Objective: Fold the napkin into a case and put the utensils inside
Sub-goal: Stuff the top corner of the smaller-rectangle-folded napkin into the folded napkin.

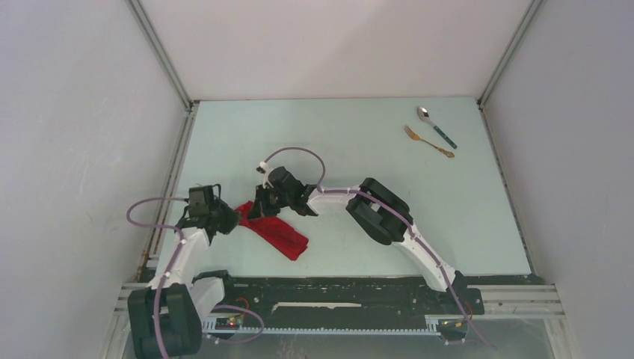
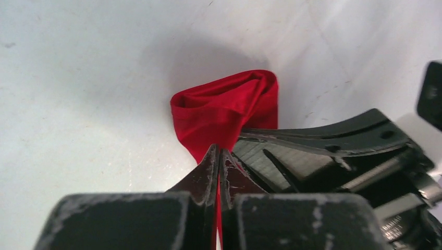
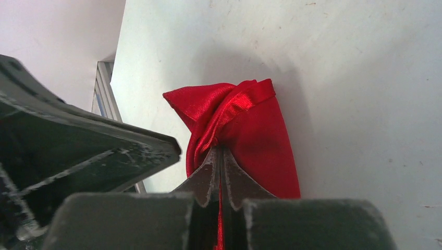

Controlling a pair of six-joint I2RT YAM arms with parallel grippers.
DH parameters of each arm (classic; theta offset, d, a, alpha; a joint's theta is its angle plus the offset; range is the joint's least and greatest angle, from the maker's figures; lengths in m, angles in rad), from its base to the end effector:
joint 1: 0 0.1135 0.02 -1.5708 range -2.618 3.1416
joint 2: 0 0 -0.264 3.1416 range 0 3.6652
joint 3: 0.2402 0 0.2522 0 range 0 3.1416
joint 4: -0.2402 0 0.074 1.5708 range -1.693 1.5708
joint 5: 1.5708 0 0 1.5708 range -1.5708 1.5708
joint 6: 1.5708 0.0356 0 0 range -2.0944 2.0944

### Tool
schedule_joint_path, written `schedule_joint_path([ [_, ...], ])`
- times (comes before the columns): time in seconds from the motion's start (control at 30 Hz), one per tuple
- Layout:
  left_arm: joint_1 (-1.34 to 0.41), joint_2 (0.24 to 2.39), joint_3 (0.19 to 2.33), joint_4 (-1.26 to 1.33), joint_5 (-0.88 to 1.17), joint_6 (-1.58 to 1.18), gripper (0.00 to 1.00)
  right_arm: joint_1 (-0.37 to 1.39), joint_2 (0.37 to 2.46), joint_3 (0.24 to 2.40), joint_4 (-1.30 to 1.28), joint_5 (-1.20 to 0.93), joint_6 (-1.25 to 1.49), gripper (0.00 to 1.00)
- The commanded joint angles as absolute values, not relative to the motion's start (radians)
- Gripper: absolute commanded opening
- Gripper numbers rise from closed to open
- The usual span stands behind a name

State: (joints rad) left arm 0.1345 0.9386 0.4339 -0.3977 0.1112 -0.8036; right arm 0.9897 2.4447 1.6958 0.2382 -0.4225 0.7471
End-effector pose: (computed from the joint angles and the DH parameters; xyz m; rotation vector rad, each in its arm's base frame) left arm 0.1742 0.0196 0.1747 -1.0929 2.2641 -0.4187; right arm 0.2818 0.4557 0.1081 -0.5854 2.3284 1.3955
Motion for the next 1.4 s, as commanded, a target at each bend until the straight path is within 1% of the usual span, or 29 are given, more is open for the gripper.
schedule_joint_path([
  [0.0,0.145,1.008,0.440,-0.334,0.152,-0.787,0.00,0.991,2.474,1.677,0.206,-0.410,0.737,0.00],
  [0.23,0.144,1.097,0.443,-0.244,0.197,-0.787,0.00,1.000,2.477,1.693,0.188,-0.406,0.722,0.00],
  [0.47,0.143,1.166,0.463,-0.210,0.177,-0.778,0.00,1.005,2.474,1.703,0.168,-0.416,0.710,0.00],
  [0.63,0.142,1.189,0.461,-0.199,0.176,-0.773,0.01,1.005,2.431,1.723,0.111,-0.437,0.647,0.00],
  [0.83,0.143,1.115,0.449,-0.240,0.184,-0.774,0.03,1.008,2.387,1.770,0.029,-0.468,0.594,0.00],
  [1.07,0.144,0.977,0.434,-0.322,0.161,-0.775,0.15,1.004,2.334,1.793,-0.049,-0.450,0.556,0.00],
  [1.2,0.143,0.956,0.435,-0.348,0.137,-0.769,0.15,0.991,2.293,1.777,-0.074,-0.435,0.535,0.00],
  [1.37,0.142,0.959,0.433,-0.354,0.140,-0.763,0.15,0.978,2.265,1.738,-0.074,-0.429,0.526,0.05],
])
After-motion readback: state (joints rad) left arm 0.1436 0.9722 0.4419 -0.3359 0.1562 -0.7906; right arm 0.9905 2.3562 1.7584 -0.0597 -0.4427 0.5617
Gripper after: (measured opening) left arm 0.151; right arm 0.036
